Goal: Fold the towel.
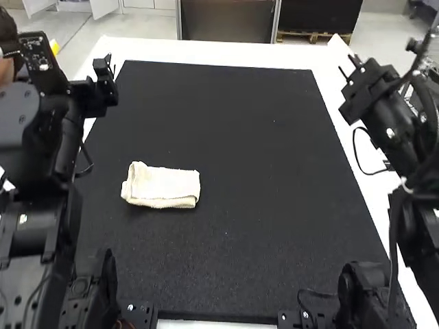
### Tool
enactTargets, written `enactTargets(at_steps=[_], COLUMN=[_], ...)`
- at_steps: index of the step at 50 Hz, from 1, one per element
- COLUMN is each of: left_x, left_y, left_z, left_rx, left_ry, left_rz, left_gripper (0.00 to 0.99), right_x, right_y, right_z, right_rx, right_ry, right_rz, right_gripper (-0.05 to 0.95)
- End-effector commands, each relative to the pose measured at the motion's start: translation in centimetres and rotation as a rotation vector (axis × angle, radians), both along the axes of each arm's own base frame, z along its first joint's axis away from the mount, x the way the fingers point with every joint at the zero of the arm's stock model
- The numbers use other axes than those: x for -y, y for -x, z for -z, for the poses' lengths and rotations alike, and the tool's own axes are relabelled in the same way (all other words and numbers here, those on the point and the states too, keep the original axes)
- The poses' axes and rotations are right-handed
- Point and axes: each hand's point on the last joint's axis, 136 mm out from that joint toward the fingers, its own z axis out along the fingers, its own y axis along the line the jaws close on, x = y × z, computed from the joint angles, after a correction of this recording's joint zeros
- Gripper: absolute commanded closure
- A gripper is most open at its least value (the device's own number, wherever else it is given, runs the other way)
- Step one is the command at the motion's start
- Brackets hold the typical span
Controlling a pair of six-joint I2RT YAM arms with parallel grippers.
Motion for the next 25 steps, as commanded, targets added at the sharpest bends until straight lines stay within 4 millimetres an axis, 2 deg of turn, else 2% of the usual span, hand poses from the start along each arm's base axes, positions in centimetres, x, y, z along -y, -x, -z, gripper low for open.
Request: enactTargets(at_steps=[1,13,20,25], left_x=[-0.1,-0.3,-0.3,-0.1], left_y=[1.0,2.4,3.3,4.3], left_z=[-0.6,-2.0,-2.9,-4.0], left_rx=[0.041,0.116,0.181,0.227], left_ry=[-0.005,-0.018,-0.030,-0.038], left_rz=[-0.020,-0.047,-0.059,-0.061], left_gripper=[0.034,0.034,0.034,0.034], right_x=[1.0,1.5,1.8,2.0], right_y=[2.4,5.7,6.9,6.9], right_z=[-1.9,-3.5,-3.8,-3.9], right_rx=[0.109,0.211,0.246,0.243], right_ry=[-0.003,0.002,-0.008,-0.016], right_rz=[0.060,0.091,0.111,0.122], right_gripper=[0.87,0.84,0.83,0.80])
